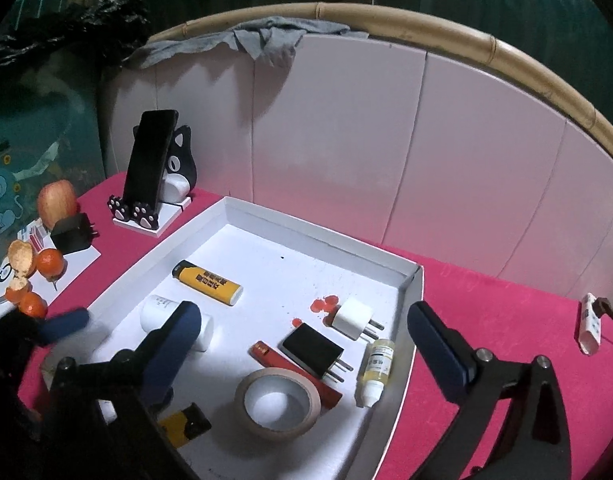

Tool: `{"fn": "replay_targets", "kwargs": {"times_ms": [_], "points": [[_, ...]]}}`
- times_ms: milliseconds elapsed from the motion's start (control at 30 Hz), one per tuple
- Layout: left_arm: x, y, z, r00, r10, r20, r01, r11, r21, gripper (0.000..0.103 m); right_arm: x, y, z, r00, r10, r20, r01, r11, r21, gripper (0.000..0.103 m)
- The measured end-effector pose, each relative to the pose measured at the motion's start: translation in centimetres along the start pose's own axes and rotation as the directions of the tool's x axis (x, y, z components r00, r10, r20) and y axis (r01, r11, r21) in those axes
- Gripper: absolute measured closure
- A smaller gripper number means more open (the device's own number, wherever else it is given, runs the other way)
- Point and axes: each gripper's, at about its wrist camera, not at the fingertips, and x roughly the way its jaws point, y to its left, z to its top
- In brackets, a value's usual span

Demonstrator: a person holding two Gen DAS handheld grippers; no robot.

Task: Organize rigid objects
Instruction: 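Open left tool to drop the blue clip while right tool releases the red box into the tray, then move both open tools from the tray back over the sticker and pen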

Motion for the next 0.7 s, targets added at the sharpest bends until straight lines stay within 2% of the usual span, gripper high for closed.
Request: {"fn": "replay_targets", "kwargs": {"times_ms": [700], "points": [[-4.7, -0.7, 0.3, 0.997, 0.013, 0.075, -0.011, 1.0, -0.028, 0.0, -5.3, -1.4, -1.7, 0.999, -0.017, 0.042, 0.015, 0.998, 0.066, 0.0]]}}
